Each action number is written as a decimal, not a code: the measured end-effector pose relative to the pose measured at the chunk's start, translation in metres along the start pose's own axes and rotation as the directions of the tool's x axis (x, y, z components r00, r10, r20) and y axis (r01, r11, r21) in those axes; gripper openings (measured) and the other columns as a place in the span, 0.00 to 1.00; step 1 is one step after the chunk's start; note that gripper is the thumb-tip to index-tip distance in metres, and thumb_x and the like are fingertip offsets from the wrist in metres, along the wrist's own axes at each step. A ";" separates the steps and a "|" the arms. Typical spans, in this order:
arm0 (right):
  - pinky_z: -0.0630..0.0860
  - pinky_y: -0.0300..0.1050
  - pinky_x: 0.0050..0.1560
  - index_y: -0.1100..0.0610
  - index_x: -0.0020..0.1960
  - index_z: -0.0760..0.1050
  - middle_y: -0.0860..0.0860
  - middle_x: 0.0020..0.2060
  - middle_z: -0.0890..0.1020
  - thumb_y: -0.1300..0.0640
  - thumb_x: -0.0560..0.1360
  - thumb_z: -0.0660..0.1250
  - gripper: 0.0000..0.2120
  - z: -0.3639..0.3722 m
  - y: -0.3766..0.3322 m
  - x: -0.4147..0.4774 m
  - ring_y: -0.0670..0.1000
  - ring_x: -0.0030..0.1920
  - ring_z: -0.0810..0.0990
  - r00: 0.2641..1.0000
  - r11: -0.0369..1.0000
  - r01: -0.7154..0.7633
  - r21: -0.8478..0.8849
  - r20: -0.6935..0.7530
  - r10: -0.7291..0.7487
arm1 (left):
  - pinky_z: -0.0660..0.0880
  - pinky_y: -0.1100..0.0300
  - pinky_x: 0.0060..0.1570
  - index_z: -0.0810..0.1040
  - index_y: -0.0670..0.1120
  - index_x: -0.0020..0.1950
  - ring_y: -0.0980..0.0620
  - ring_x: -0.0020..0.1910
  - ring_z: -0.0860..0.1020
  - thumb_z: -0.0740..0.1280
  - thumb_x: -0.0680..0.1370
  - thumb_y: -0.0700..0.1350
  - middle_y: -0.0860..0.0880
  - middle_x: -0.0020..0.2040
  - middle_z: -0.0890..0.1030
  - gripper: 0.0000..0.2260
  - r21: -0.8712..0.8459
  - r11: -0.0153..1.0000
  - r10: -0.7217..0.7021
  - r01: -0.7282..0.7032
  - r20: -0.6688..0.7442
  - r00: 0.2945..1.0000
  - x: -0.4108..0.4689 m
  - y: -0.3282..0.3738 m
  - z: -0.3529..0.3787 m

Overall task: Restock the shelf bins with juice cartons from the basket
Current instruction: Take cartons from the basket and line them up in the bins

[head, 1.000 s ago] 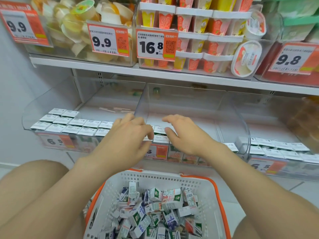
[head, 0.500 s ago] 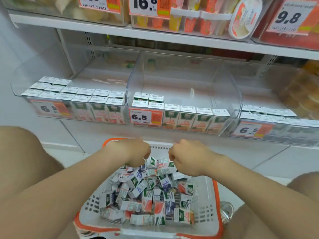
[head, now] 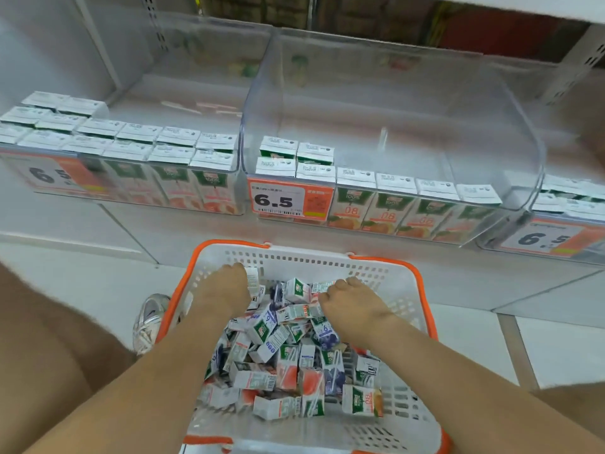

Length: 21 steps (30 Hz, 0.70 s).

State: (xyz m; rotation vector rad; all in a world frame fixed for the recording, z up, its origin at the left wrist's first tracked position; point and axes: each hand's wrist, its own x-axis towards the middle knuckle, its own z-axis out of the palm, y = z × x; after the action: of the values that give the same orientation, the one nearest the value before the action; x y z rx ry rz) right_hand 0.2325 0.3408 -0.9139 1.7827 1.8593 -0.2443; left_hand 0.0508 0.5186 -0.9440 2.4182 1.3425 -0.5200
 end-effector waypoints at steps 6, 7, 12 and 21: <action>0.68 0.59 0.73 0.59 0.80 0.61 0.61 0.71 0.74 0.66 0.77 0.69 0.34 0.020 -0.022 0.047 0.62 0.72 0.71 0.998 0.993 0.068 0.094 -0.021 -0.066 | 0.79 0.51 0.53 0.69 0.52 0.72 0.43 0.53 0.80 0.68 0.77 0.61 0.45 0.58 0.77 0.27 -0.105 0.988 0.122 -0.117 0.040 0.992 0.011 -0.005 0.016; 0.67 0.60 0.74 0.55 0.82 0.57 0.60 0.74 0.71 0.67 0.77 0.70 0.38 0.024 -0.026 0.052 0.62 0.74 0.69 0.994 0.985 0.107 0.137 -0.035 -0.103 | 0.79 0.49 0.56 0.67 0.55 0.75 0.43 0.55 0.80 0.66 0.79 0.61 0.44 0.63 0.75 0.27 -0.093 0.986 0.144 -0.138 0.062 0.988 0.011 -0.005 0.023; 0.60 0.65 0.78 0.47 0.83 0.55 0.67 0.81 0.55 0.69 0.79 0.66 0.39 0.044 -0.042 0.068 0.66 0.80 0.58 0.976 0.973 0.217 0.079 -0.001 -0.218 | 0.81 0.43 0.53 0.67 0.55 0.74 0.41 0.50 0.81 0.65 0.83 0.56 0.42 0.63 0.73 0.21 -0.134 0.982 0.137 -0.134 0.010 0.991 0.019 -0.005 0.047; 0.75 0.56 0.62 0.59 0.75 0.60 0.62 0.64 0.75 0.70 0.75 0.66 0.31 0.036 -0.042 0.074 0.63 0.58 0.79 0.992 0.919 0.041 0.393 -0.124 0.009 | 0.75 0.54 0.40 0.65 0.50 0.68 0.45 0.47 0.81 0.77 0.73 0.45 0.46 0.50 0.80 0.29 -0.588 0.802 -0.114 0.104 0.020 0.993 0.023 -0.014 0.037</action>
State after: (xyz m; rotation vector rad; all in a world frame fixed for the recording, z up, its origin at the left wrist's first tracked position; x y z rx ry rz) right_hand 0.2037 0.3827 -0.9908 2.0893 2.0203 -0.5625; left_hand 0.0447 0.5259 -0.9892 1.8417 1.3973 -0.0752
